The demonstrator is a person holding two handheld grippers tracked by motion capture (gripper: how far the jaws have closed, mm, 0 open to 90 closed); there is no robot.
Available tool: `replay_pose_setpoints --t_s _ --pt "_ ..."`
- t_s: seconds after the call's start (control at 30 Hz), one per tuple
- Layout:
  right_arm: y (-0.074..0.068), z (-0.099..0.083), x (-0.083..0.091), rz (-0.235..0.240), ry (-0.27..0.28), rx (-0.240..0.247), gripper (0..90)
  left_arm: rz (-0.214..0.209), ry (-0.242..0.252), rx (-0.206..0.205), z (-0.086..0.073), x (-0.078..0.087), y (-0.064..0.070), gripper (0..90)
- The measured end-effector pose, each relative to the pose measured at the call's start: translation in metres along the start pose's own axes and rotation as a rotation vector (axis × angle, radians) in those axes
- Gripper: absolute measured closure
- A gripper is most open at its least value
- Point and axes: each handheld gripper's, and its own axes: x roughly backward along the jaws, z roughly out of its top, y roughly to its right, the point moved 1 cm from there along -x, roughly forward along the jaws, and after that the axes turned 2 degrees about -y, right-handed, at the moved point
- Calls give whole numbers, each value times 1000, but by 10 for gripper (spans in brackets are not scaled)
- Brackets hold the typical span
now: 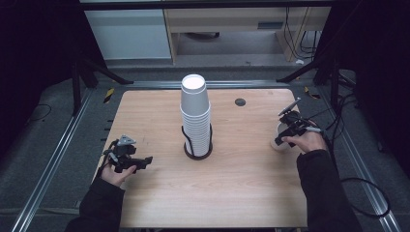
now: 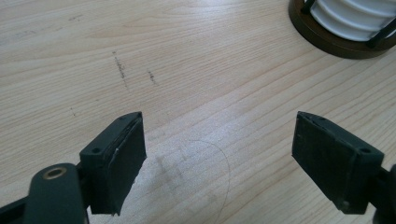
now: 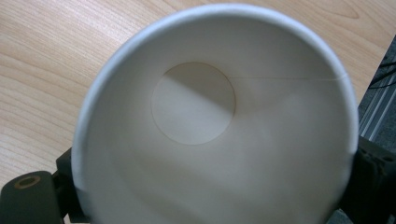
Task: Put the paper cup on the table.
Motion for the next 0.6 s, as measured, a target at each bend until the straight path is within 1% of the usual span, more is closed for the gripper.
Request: replay_pose_setpoints --t_s 0.17,0.27,0.4,0.5,0.57,0.6 --pt "-1 0 -2 1 -12 13 94 -2 1 4 0 0 0 167" --pt "-2 1 -3 3 -34 13 93 -3 -1 0 0 0 0 167" --pt "-3 1 -5 7 -47 20 92 -5 -5 -2 0 -1 0 166" --pt "-2 1 -6 10 -52 32 90 -5 -4 -2 0 -1 0 166" --pt "-3 2 -7 6 -50 30 87 -5 -4 -3 0 -1 0 166" --pt "-3 3 -7 4 -41 28 81 -6 -4 -2 0 -1 0 166"
